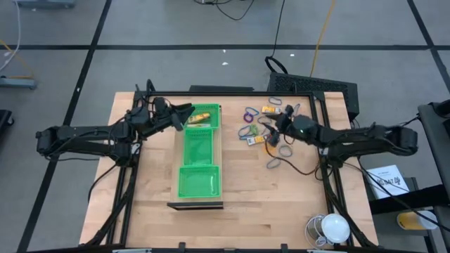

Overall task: Pick & Place Office Desk Supplies
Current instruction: Put the yellow crayon box into the top green bin on the shelf

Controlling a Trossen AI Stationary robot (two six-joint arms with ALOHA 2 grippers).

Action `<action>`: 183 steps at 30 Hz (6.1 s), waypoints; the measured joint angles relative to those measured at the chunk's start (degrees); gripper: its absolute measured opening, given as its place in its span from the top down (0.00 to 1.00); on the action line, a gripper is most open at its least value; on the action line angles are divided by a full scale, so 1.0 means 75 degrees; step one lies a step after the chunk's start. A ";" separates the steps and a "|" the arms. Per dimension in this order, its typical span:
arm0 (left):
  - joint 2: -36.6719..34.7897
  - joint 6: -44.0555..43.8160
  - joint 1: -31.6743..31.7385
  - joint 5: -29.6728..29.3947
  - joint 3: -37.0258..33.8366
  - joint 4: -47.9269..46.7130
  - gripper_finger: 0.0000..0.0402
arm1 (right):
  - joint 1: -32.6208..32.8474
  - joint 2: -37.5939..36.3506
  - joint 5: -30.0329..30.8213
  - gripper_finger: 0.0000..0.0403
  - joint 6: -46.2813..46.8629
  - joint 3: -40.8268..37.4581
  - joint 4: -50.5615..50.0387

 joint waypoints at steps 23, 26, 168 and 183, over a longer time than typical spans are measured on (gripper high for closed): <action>0.0000 0.0547 0.0000 0.0020 0.0000 -0.0361 0.40 | -0.3499 0.3465 -0.1411 0.40 -0.0781 0.1698 -0.1932; 0.0000 0.0551 0.0000 0.0020 -0.0003 -0.0361 0.40 | -0.3591 0.3525 -0.1514 0.42 -0.0809 0.1698 -0.2142; 0.4771 0.1083 -0.0650 0.1891 0.3995 -0.0814 0.40 | 0.2023 0.0909 -0.0752 0.73 -0.2167 0.1537 0.0450; 0.5005 0.0792 -0.0685 0.1944 0.3995 -0.0442 0.40 | 0.2014 0.0918 -0.0337 0.73 -0.3832 0.1529 0.2186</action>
